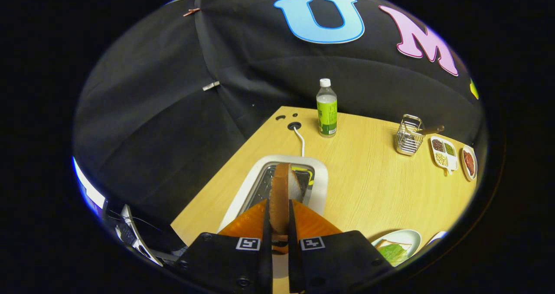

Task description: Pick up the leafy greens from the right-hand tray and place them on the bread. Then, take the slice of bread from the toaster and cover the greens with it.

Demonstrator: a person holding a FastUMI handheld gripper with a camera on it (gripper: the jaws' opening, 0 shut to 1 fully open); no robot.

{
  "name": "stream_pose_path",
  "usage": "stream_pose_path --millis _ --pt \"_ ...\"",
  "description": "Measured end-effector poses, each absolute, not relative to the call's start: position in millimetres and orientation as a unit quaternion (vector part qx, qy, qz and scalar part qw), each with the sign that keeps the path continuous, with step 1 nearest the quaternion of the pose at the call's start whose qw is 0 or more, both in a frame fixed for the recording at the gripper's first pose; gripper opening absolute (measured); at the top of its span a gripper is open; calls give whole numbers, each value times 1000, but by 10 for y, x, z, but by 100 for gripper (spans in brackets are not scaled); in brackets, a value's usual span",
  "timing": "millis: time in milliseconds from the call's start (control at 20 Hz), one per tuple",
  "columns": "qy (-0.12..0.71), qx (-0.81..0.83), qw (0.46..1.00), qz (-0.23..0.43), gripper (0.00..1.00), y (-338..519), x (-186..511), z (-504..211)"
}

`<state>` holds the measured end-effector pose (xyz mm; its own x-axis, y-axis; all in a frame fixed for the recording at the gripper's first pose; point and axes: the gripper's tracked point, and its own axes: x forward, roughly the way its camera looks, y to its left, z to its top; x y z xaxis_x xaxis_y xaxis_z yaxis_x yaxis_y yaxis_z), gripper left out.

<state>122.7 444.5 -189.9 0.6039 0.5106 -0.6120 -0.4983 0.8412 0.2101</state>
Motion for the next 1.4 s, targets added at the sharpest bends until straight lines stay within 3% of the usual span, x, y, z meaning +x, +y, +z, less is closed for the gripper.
stream_pose_path --millis 750,1400 --pt "303 120 918 225 18 3308 1501 -990" --pt "413 192 879 142 19 2169 996 -2364"
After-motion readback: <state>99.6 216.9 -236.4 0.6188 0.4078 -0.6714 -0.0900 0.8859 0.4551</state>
